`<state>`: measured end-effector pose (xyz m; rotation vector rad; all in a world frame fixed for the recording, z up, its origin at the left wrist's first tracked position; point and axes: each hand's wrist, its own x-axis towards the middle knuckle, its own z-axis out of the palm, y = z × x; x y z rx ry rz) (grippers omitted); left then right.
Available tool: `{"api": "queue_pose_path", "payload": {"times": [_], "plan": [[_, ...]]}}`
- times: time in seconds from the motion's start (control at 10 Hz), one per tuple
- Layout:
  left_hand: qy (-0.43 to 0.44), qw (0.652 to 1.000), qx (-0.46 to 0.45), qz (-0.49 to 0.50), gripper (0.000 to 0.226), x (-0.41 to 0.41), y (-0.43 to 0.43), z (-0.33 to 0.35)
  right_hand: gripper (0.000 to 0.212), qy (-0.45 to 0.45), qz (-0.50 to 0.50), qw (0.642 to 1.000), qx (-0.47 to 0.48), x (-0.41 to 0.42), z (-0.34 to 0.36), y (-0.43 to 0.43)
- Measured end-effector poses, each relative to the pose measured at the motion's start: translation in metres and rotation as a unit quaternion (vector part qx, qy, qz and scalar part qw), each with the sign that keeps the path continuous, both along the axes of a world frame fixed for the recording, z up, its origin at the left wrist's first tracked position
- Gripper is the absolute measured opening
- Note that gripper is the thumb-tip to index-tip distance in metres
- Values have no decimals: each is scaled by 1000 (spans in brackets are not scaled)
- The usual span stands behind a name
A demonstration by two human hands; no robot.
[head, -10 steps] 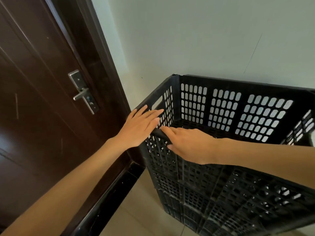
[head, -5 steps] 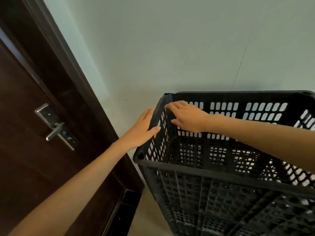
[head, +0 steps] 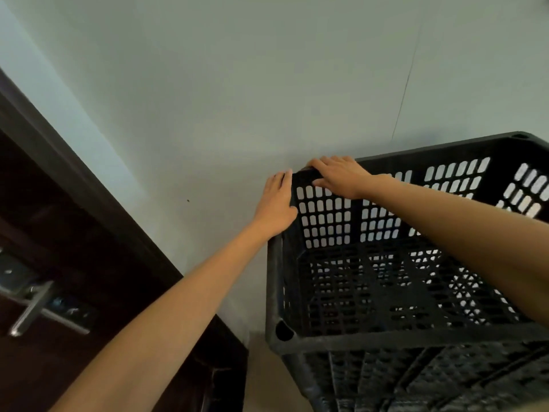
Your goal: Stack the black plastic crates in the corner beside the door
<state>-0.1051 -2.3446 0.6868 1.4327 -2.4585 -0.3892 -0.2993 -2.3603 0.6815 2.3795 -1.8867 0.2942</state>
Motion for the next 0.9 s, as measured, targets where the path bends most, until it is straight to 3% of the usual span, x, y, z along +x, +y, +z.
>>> {"api": "queue_pose_path", "payload": {"times": [0.1,0.4,0.5,0.7,0.8,0.9], "plan": [[-23,999,-31,-19,86,-1,-8,-6,40,15,-13,998,-61,0,-14,-5],[-54,998,-25,-13,85,-3,-5,-11,46,36,-27,996,-82,2,-24,-3],[-63,998,-25,-12,84,-3,-5,-9,55,44,-42,997,-55,6,-20,-1],[-106,994,-14,-13,82,-1,-3,-5,77,66,-89,988,109,18,8,3],[-93,995,-23,-25,77,1,6,1,82,70,-70,990,97,27,30,28],[3,998,-55,-19,69,12,18,6,77,63,-43,995,64,21,43,58]]}}
